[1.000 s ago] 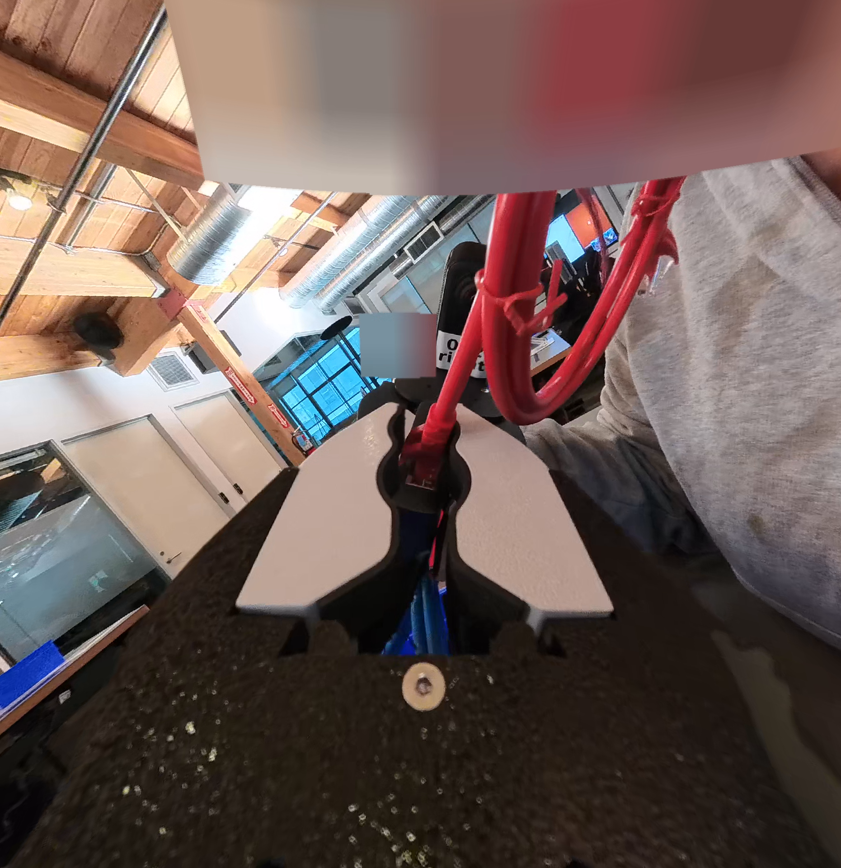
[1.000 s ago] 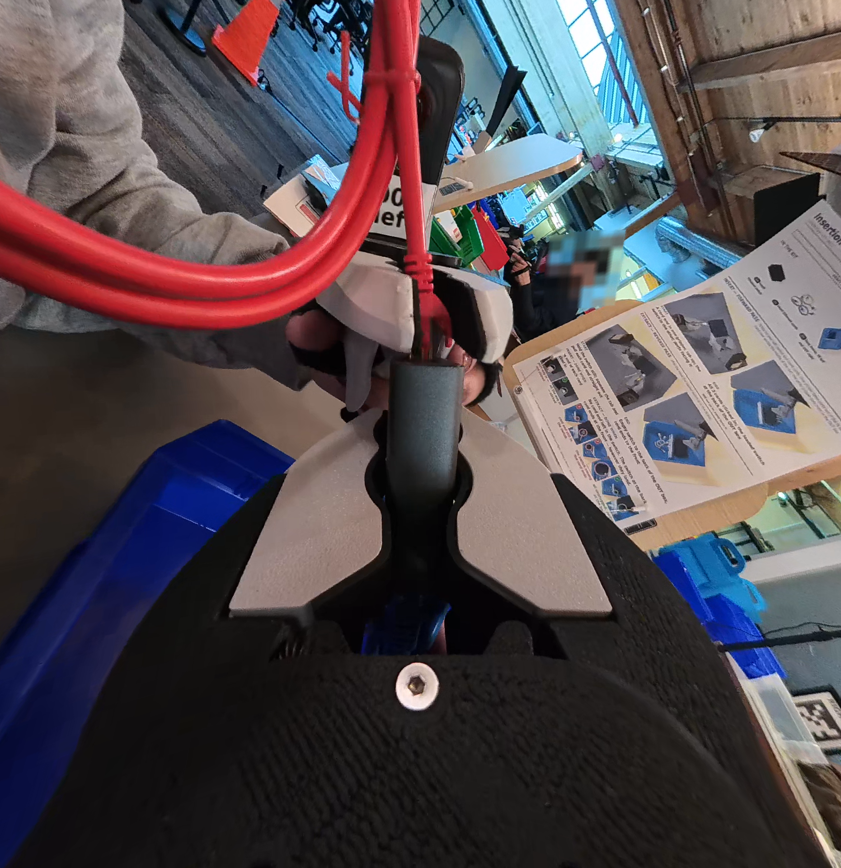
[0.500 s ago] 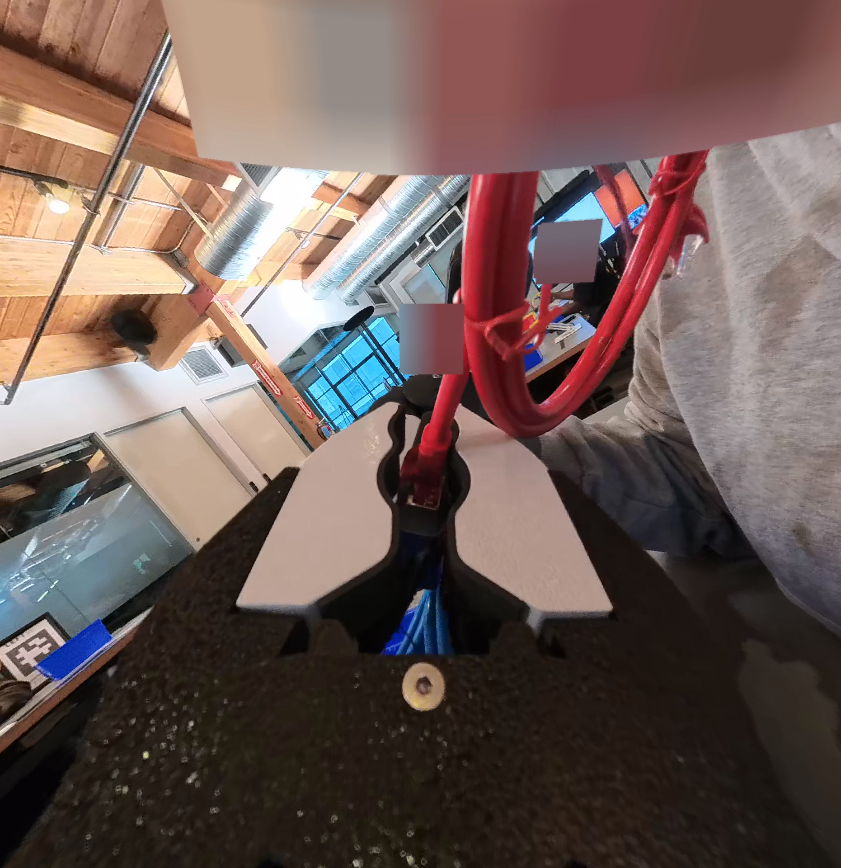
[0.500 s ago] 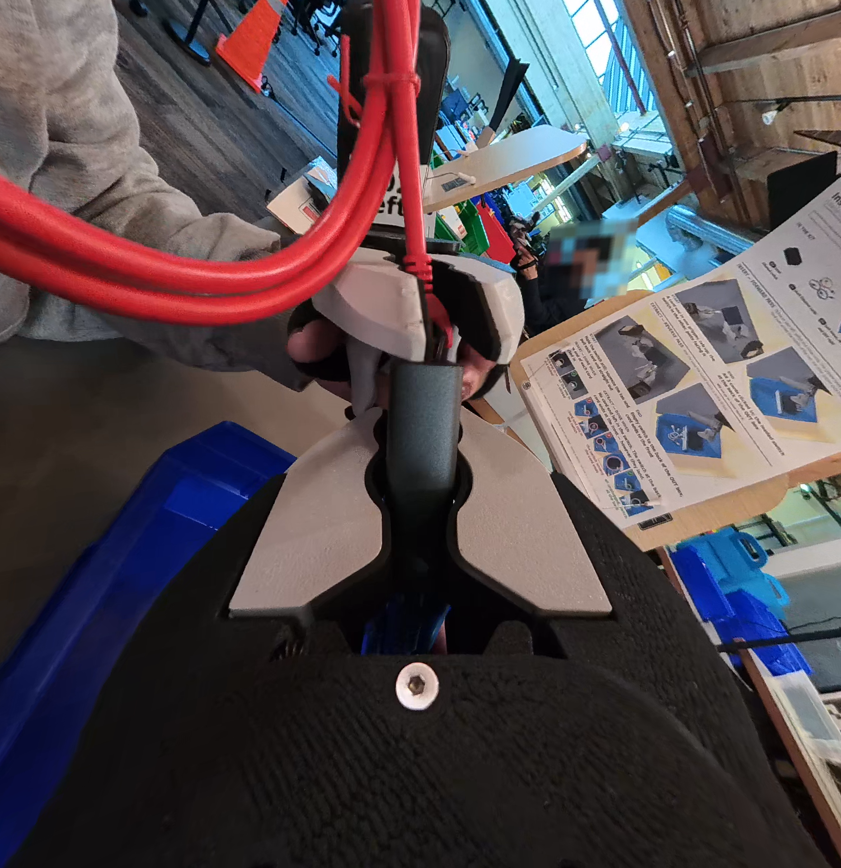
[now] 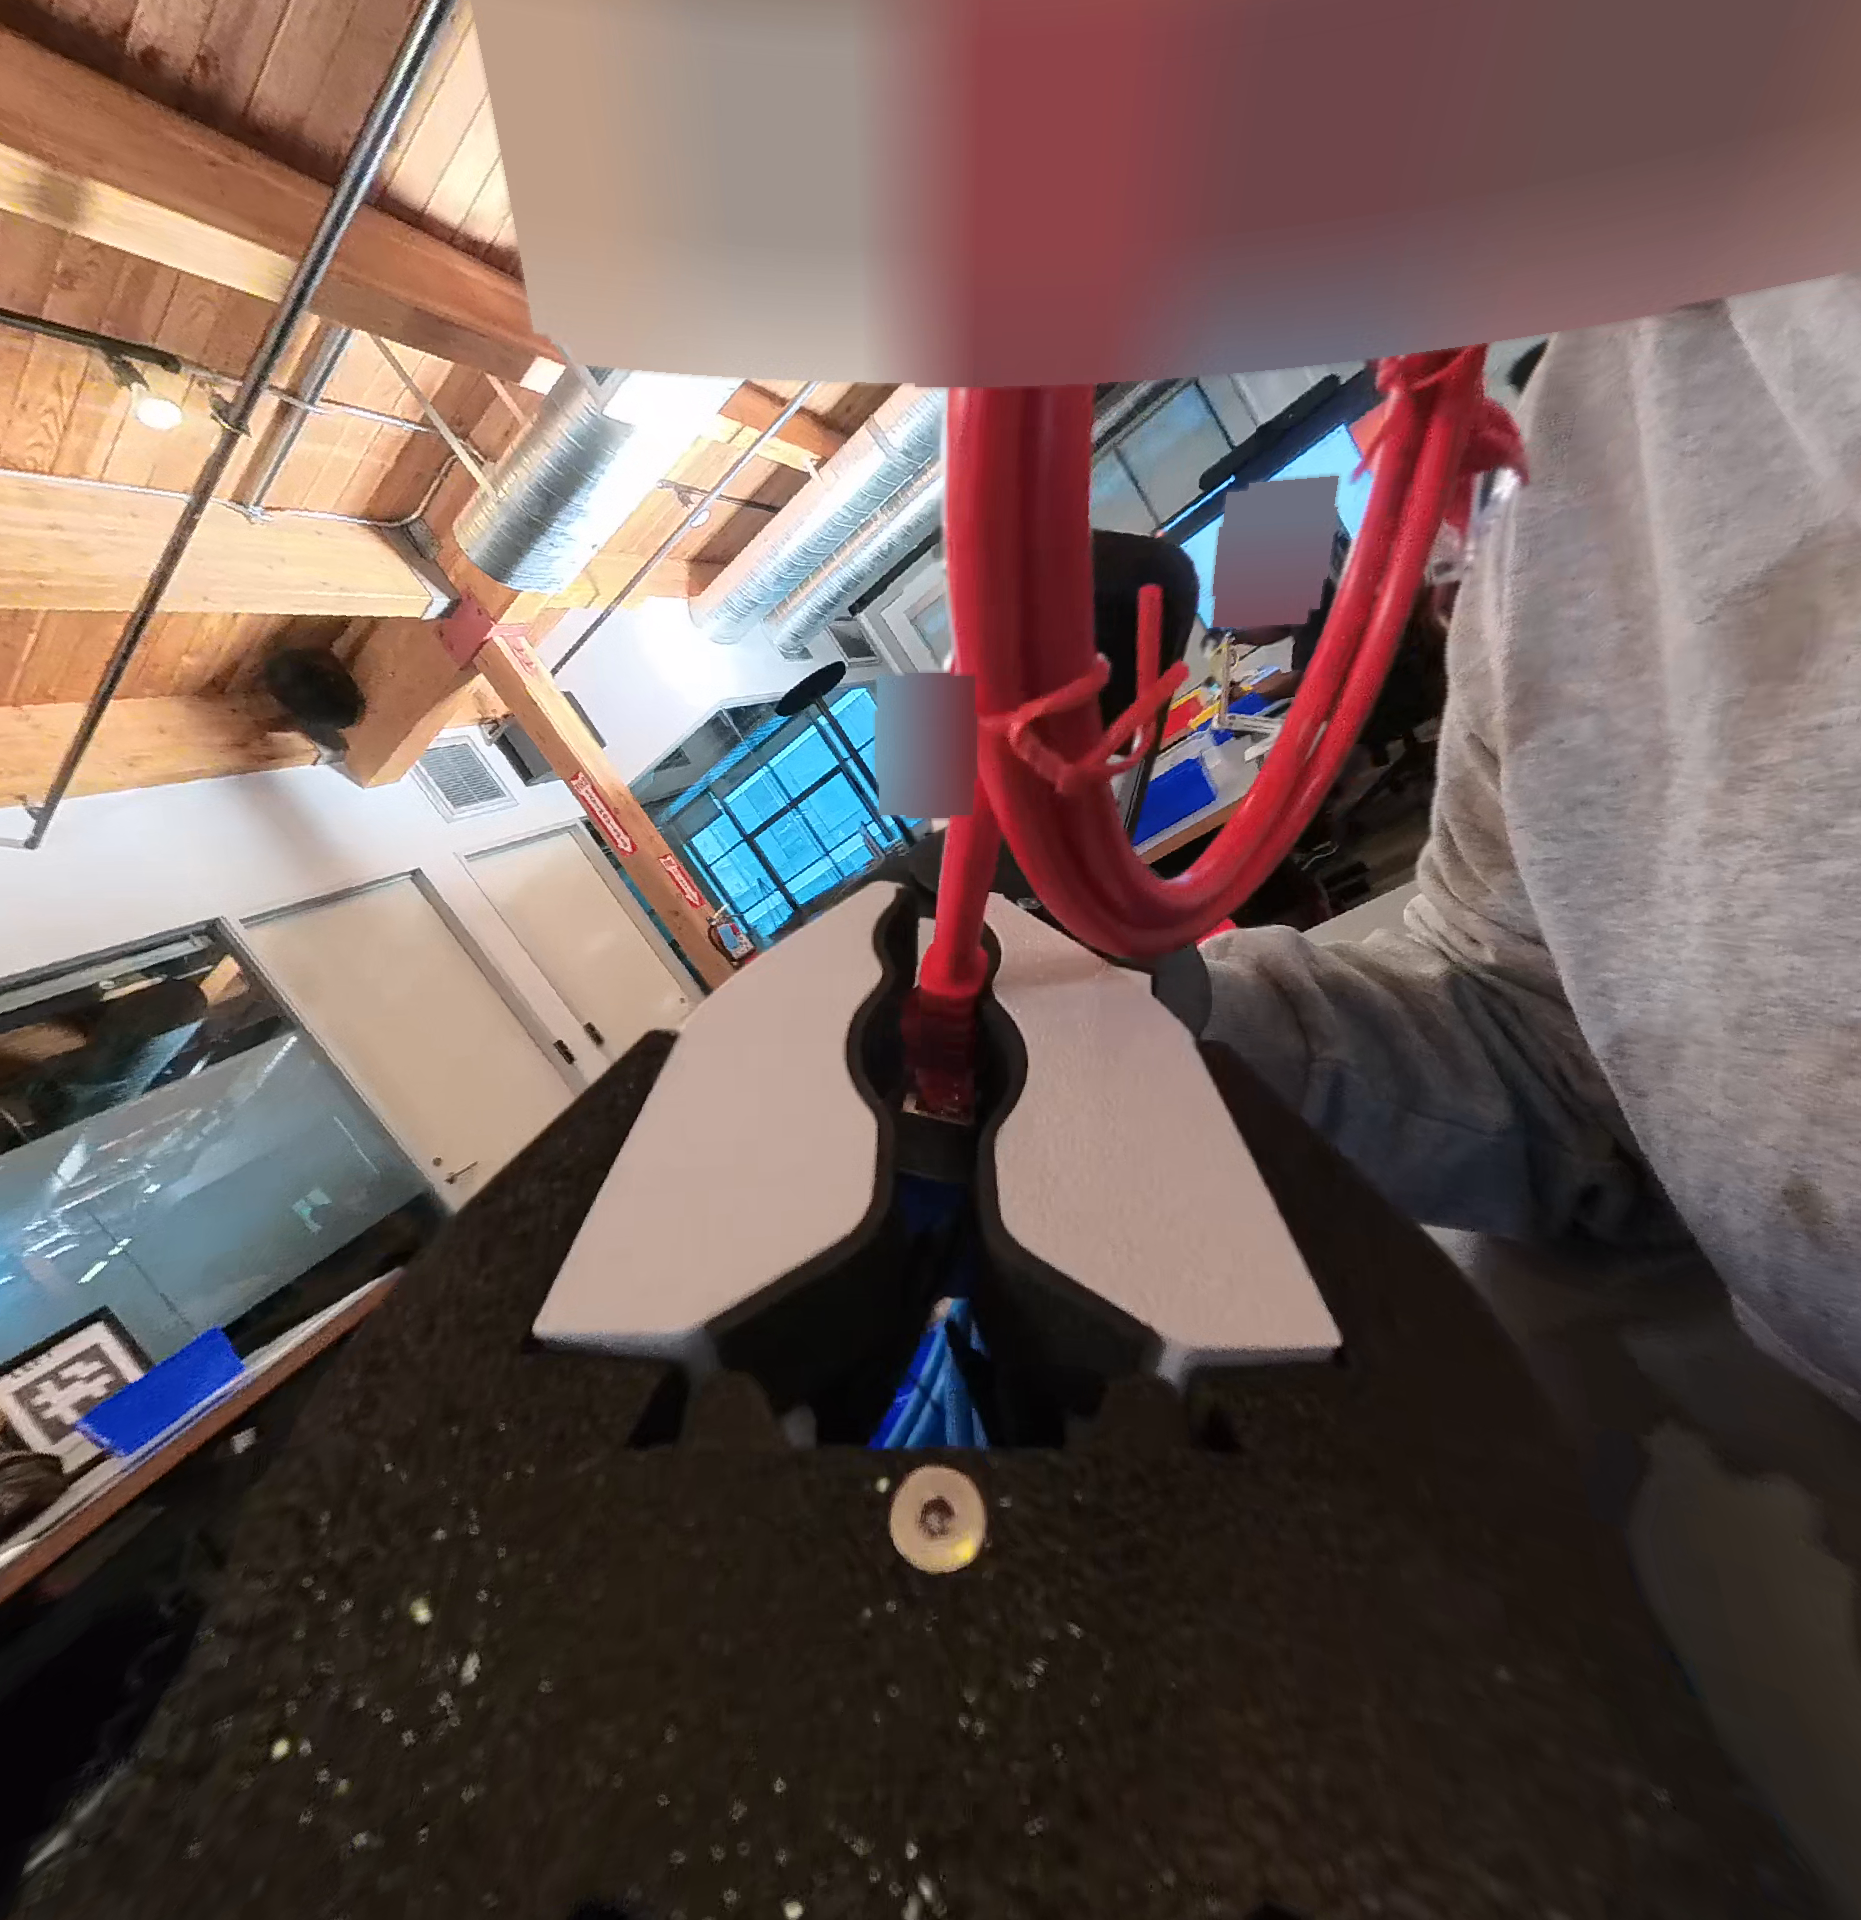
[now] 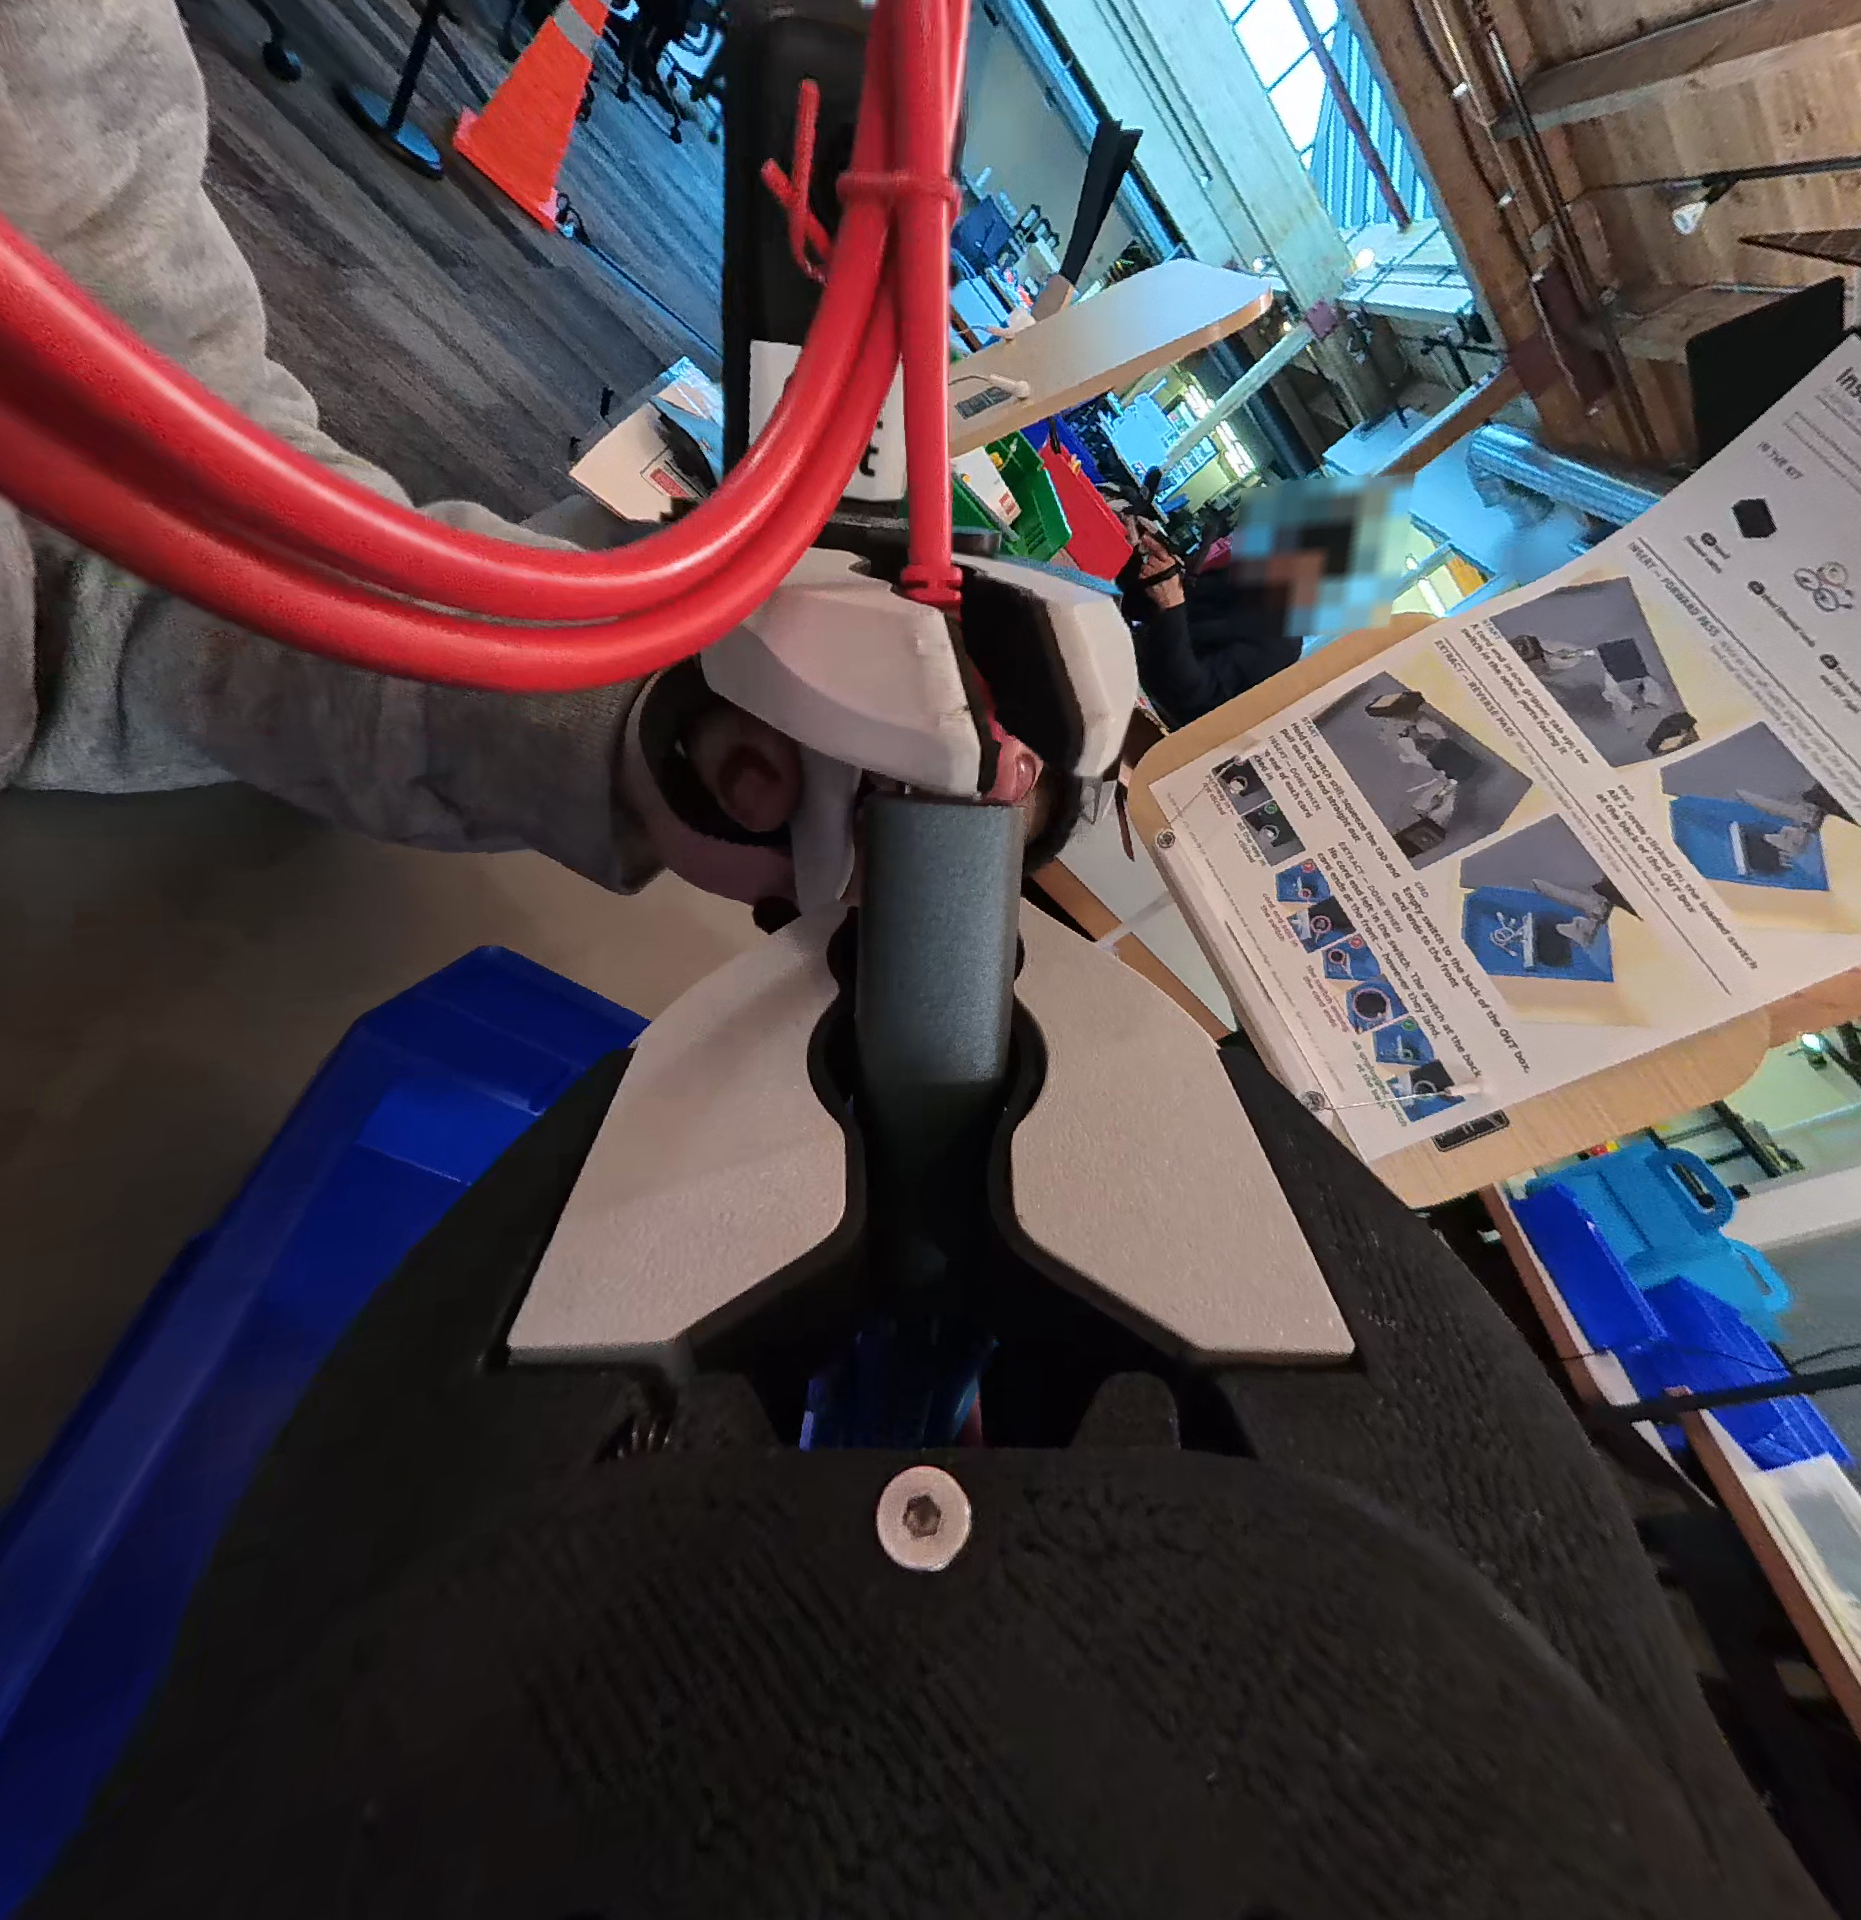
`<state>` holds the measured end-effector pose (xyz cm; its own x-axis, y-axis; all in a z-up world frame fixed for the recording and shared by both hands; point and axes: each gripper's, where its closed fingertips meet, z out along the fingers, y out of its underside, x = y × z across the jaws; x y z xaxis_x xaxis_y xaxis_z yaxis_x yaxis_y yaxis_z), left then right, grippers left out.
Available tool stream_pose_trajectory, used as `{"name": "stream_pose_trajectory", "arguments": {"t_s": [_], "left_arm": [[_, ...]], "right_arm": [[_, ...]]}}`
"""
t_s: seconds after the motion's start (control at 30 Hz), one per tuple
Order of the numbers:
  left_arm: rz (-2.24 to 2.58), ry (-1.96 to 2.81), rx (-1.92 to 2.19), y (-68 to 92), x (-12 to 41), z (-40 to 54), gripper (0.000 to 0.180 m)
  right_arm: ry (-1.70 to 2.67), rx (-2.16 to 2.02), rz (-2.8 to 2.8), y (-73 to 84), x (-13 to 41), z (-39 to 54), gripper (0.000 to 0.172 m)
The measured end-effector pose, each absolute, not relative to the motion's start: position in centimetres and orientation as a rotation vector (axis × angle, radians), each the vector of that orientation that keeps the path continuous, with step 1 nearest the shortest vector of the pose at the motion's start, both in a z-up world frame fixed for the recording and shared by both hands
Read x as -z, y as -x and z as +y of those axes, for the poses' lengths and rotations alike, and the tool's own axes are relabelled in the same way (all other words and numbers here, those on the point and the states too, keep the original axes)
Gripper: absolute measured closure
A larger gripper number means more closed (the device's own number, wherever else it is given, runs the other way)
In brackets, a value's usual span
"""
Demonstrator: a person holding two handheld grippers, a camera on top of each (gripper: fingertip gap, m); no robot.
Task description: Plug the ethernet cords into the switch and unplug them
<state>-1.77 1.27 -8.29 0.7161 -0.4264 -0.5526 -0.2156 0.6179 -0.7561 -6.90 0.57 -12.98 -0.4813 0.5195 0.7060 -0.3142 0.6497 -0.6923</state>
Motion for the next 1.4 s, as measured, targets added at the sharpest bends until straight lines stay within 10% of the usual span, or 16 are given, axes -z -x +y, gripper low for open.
{"name": "stream_pose_trajectory", "arguments": {"t_s": [1.4], "left_arm": [[0.92, 0.742, 0.558, 0.5, 8.5, -3.3, 0.178]], "right_arm": [[0.023, -0.83, -1.837, 5.6, 12.7, -1.6, 0.149]]}}
